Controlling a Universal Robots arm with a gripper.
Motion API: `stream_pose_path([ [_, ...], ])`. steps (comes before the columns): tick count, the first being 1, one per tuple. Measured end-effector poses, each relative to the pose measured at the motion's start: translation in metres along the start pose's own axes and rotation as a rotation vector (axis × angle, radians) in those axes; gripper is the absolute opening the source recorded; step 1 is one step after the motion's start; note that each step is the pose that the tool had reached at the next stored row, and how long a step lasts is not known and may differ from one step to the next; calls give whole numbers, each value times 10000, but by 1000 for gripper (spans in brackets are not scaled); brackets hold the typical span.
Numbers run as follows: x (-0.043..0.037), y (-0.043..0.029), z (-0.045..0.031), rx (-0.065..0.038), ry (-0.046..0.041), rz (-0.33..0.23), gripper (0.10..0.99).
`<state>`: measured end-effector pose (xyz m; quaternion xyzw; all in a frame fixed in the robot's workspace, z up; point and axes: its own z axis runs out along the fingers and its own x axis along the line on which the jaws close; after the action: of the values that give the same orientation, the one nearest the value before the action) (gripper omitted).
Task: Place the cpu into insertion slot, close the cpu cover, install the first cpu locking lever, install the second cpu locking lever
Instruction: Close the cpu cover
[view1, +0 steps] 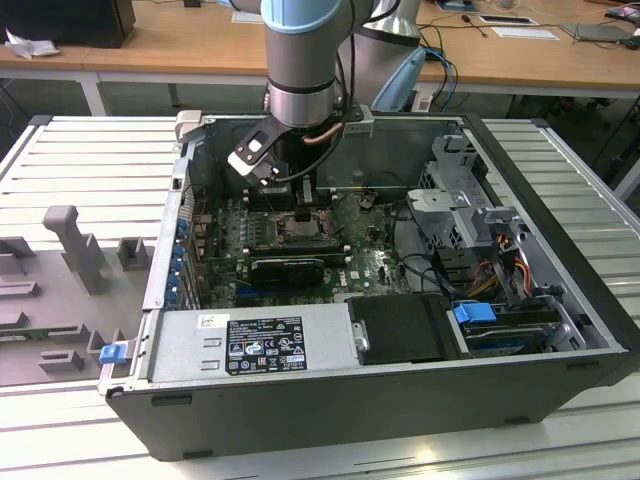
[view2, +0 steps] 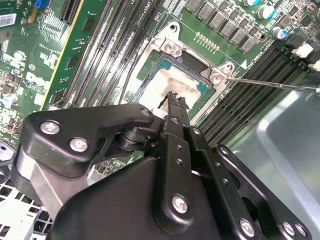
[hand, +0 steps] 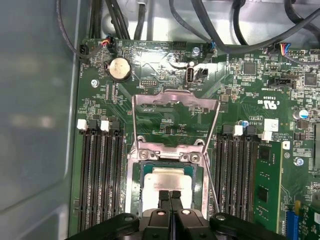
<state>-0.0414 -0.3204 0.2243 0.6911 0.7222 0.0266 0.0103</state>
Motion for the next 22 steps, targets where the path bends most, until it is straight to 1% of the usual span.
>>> stream_pose_path([
  [2,-1,9,0,3,3,0,106],
  [6,-20,76,3,15,3,10,106],
  [10,-21,78,0,19,1,9,106],
  [17,-19,81,-64,19,-4,8,106],
  [22,-19,82,-71,18,-4,9,106],
])
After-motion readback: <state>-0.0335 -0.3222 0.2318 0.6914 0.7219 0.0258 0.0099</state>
